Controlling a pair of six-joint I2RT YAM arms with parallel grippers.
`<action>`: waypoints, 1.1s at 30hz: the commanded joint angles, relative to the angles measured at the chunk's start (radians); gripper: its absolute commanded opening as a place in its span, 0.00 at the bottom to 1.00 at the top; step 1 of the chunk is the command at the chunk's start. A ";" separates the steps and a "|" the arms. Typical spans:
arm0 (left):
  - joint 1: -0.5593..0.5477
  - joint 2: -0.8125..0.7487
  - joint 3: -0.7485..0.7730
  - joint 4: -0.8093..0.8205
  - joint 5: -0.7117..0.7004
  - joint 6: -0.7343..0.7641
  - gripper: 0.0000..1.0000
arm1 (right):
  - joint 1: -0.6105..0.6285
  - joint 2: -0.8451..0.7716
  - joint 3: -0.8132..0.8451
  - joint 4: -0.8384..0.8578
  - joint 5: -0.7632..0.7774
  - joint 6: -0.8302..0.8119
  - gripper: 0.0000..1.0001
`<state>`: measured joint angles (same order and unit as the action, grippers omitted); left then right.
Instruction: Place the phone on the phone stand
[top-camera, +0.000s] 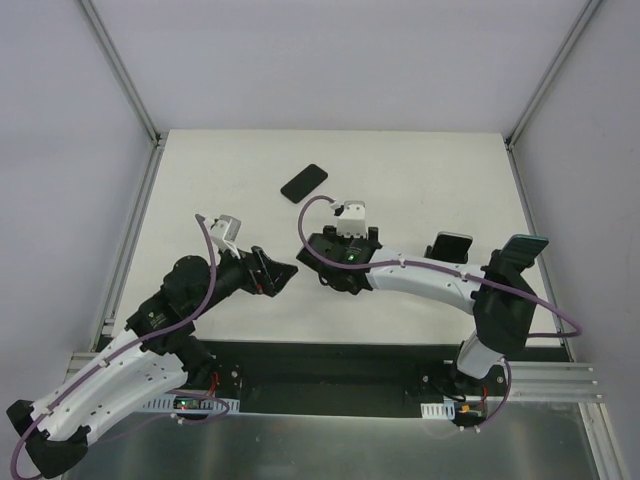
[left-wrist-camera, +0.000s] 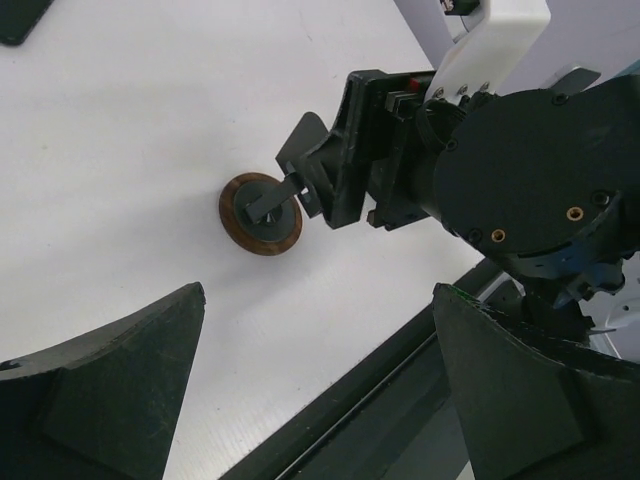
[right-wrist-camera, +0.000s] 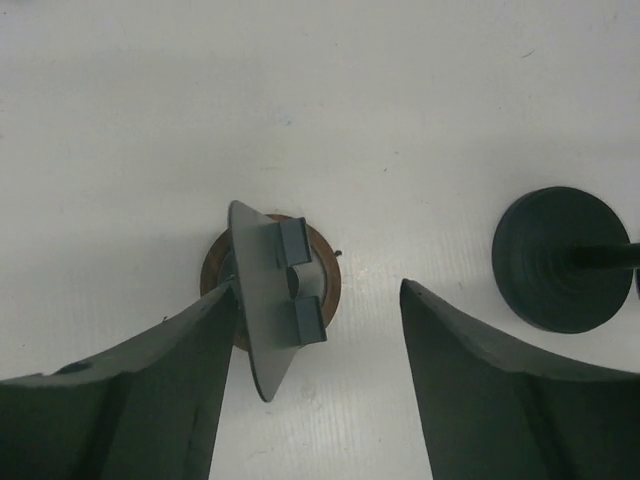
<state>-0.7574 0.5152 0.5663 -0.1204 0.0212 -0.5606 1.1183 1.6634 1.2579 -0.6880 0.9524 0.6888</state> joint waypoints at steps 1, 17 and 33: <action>0.003 -0.020 0.043 -0.024 -0.068 -0.016 0.96 | 0.003 -0.097 0.011 0.112 -0.007 -0.212 0.85; 0.003 0.672 0.454 -0.088 0.057 0.064 0.86 | -0.359 -0.507 0.052 0.562 -0.328 -0.635 0.99; -0.102 1.174 0.825 -0.245 -0.026 0.111 0.52 | -0.635 -0.872 -0.310 0.616 -0.506 -0.735 0.99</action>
<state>-0.8516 1.6547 1.3254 -0.3096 0.0212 -0.4595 0.4866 0.8799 1.0145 -0.1020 0.4953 -0.0185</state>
